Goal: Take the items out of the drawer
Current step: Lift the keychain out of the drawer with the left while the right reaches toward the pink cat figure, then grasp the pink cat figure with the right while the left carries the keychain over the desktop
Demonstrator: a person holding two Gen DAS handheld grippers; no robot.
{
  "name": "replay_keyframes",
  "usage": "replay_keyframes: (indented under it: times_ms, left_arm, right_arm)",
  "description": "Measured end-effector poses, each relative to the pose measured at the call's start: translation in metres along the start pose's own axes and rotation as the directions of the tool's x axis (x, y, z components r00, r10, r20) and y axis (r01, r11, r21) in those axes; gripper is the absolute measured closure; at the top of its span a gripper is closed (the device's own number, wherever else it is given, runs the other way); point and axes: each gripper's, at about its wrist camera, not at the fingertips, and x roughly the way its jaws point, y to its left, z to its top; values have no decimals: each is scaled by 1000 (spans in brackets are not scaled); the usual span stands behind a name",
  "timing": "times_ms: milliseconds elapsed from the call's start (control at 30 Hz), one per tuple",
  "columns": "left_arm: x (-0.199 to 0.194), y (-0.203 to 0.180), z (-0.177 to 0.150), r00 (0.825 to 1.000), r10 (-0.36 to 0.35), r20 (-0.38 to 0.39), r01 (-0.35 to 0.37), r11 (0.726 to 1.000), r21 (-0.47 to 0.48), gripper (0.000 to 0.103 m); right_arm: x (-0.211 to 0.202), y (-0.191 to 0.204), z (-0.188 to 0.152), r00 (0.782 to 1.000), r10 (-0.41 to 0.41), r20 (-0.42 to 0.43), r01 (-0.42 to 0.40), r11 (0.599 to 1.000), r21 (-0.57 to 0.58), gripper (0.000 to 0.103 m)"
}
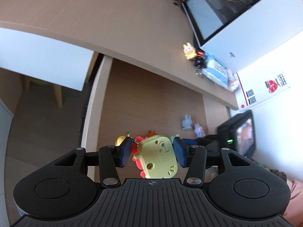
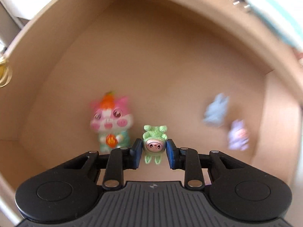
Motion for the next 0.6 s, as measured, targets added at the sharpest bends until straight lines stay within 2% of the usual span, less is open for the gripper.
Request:
replay_keyframes:
  times_ms: [67, 133, 200, 300, 400, 467, 600]
  left_arm:
    - [3, 1, 3, 1000, 0, 0, 0, 1000, -16, 50]
    - [6, 2, 8, 1000, 1, -4, -1, 999, -36, 50]
    - [8, 2, 13, 1000, 1, -4, -2, 999, -55, 50]
    - [9, 0, 19, 1000, 30, -5, -30, 998, -46, 50]
    - [9, -3, 24, 999, 48, 10, -48, 998, -38, 50]
    - [7, -5, 26, 999, 43, 17, -42, 999, -33, 50]
    - [6, -6, 25, 999, 41, 11, -41, 999, -33, 50]
  right_arm:
    - [-5, -14, -1, 999, 19, 30, -21, 999, 41, 73]
    - [-11, -27, -4, 998, 12, 59, -17, 996, 84, 55]
    - [-16, -38, -9, 996, 1, 85, -11, 992, 127, 44]
    - [-24, -56, -16, 995, 15, 101, -37, 974, 223, 43]
    - [-32, -63, -20, 990, 75, 122, -108, 952, 288, 32]
    - [-36, -59, -21, 983, 117, 139, -152, 948, 280, 30]
    - [-38, -29, -18, 971, 175, 161, -204, 961, 189, 20]
